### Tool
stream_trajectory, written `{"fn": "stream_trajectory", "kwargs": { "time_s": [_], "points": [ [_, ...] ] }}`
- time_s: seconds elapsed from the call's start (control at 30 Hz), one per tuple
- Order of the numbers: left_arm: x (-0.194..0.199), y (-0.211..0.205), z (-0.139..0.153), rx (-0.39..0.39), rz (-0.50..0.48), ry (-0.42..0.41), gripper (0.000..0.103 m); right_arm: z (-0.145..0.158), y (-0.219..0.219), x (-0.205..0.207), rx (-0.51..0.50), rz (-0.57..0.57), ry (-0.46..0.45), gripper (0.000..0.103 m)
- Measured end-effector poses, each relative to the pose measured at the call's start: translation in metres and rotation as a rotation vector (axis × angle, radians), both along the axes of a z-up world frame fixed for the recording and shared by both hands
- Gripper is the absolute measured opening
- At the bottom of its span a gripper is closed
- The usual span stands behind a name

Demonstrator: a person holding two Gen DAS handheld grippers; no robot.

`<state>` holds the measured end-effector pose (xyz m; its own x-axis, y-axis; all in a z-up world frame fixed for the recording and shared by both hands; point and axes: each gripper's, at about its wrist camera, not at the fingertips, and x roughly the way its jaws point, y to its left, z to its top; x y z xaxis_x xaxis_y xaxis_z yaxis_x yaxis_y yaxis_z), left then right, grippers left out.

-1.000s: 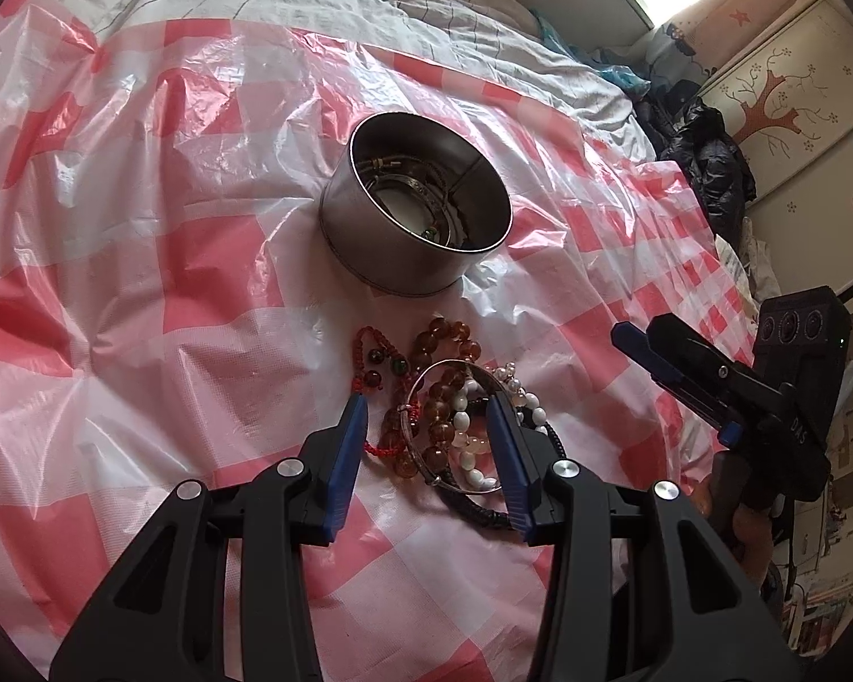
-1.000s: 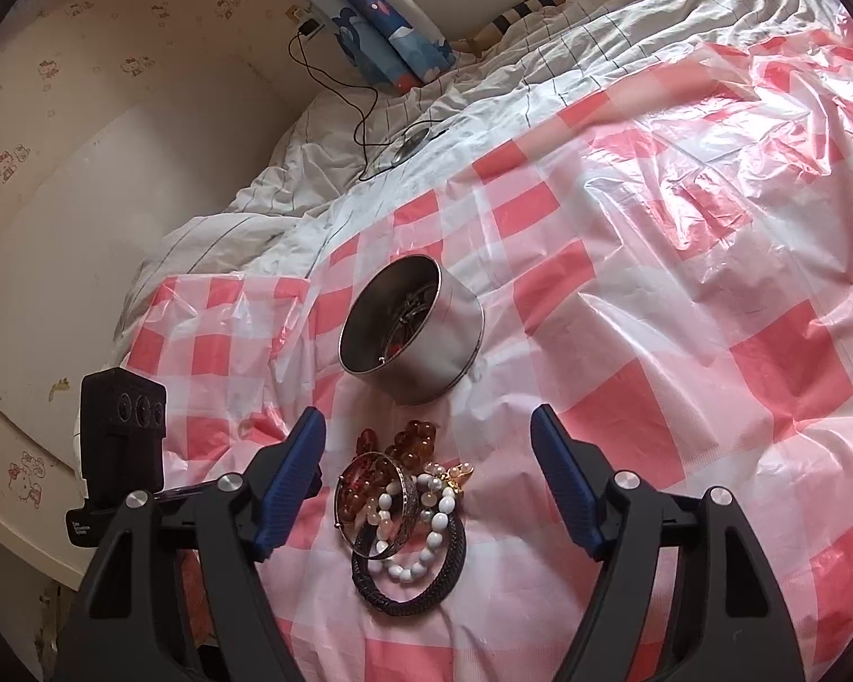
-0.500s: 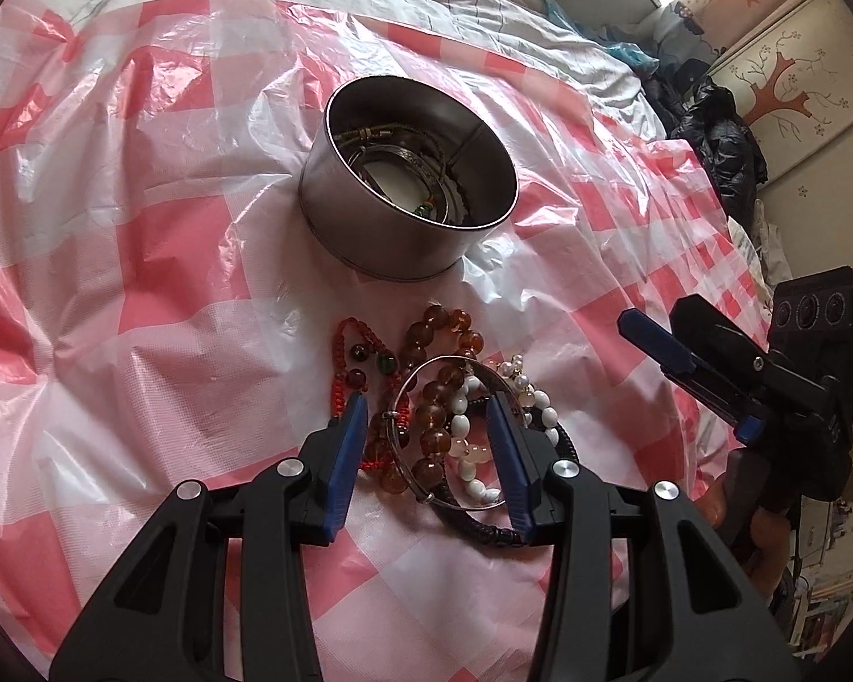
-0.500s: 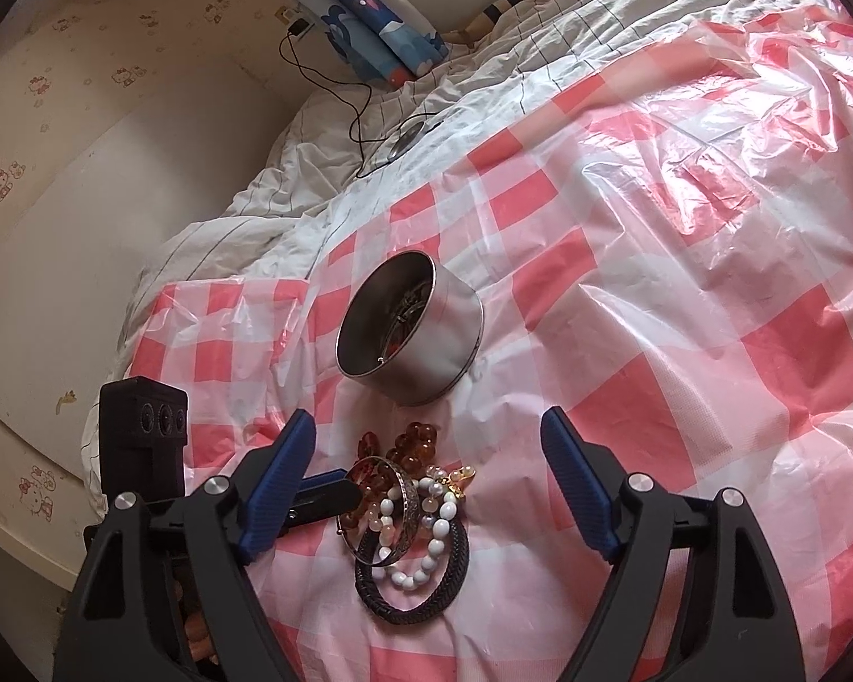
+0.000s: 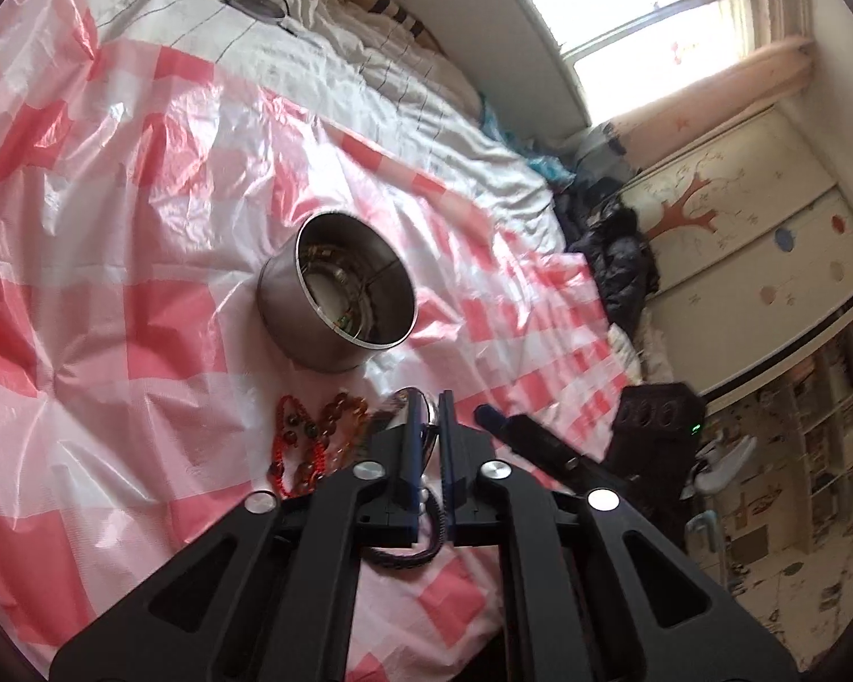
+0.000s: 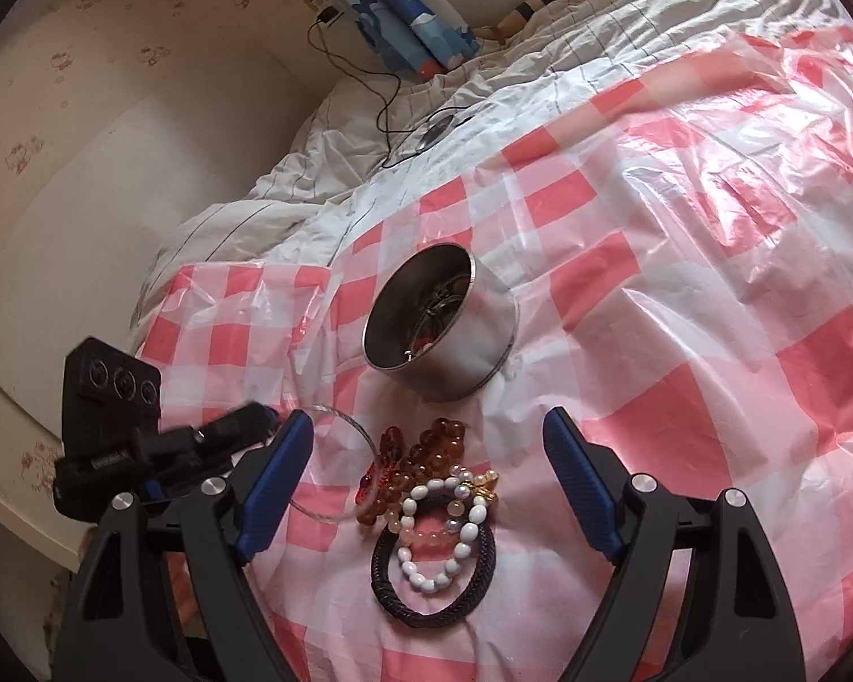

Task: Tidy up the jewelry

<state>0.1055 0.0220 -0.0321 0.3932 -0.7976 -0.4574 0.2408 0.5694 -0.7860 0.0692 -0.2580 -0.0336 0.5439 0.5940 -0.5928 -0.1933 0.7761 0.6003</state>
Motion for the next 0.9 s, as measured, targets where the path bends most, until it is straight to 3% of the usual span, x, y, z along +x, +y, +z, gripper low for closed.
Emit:
{"fn": "stream_trajectory", "kwargs": {
  "time_s": [0.07, 0.2, 0.3, 0.4, 0.47, 0.53, 0.63, 0.8, 0.87, 0.9],
  "points": [
    [-0.002, 0.016, 0.006, -0.052, 0.047, -0.019, 0.0, 0.0, 0.017, 0.004, -0.027, 0.069, -0.014, 0.08],
    [-0.001, 0.039, 0.006, -0.06, 0.118, -0.007, 0.0, -0.004, 0.054, 0.013, -0.087, 0.201, -0.024, 0.08],
    [0.003, 0.041, 0.003, 0.032, 0.122, 0.02, 0.0, -0.008, 0.067, 0.02, -0.108, 0.228, -0.017, 0.08],
    [0.006, 0.019, -0.005, 0.156, 0.013, 0.042, 0.001, -0.01, 0.061, 0.021, -0.073, 0.206, -0.006, 0.08],
    [0.007, 0.005, -0.016, 0.254, -0.032, 0.06, 0.011, -0.009, 0.053, 0.021, -0.042, 0.185, -0.002, 0.08],
    [0.011, -0.008, -0.025, 0.333, -0.043, 0.085, 0.042, -0.009, 0.047, 0.022, -0.017, 0.167, 0.007, 0.08],
    [0.015, -0.018, -0.031, 0.404, -0.038, 0.083, 0.052, -0.009, 0.043, 0.022, -0.005, 0.154, 0.013, 0.08],
    [0.015, -0.031, -0.045, 0.477, -0.07, 0.096, 0.051, -0.007, 0.046, 0.021, -0.007, 0.166, 0.009, 0.08],
    [0.014, -0.036, -0.047, 0.503, -0.074, 0.09, 0.031, -0.007, 0.045, 0.02, -0.006, 0.164, 0.009, 0.081],
    [0.014, -0.035, -0.048, 0.501, -0.068, 0.097, 0.015, -0.007, 0.044, 0.02, -0.004, 0.16, 0.009, 0.082]
  ]
}}
